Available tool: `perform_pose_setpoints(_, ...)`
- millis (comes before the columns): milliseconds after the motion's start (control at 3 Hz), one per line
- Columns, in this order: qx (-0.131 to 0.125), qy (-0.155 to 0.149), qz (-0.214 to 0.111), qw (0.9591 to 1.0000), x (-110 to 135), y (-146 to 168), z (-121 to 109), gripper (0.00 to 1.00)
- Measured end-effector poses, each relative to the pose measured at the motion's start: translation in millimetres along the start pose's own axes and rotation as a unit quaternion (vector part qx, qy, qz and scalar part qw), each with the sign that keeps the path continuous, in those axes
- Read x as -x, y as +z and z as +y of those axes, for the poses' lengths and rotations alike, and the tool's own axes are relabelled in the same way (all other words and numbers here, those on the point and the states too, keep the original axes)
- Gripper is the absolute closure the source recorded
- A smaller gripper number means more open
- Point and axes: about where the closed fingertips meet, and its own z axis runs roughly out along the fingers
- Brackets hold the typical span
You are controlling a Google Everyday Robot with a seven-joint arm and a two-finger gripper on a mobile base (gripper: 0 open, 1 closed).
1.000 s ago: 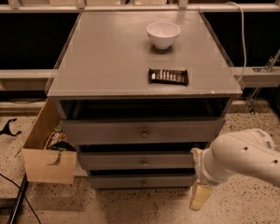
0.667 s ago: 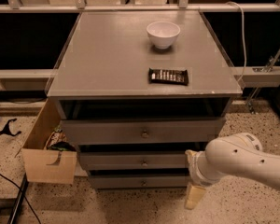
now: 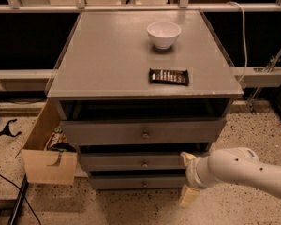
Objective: Open middle drawer
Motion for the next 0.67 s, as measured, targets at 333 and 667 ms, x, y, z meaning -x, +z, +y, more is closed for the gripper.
perform_pose_setpoints(333, -0.008, 0.001, -0.04, 0.9992, -4.5, 25.3, -4.5, 0.0)
perform_pose_setpoints(667, -0.008, 0.001, -0.04, 0.9992, -4.5, 25.3, -4.5, 0.0)
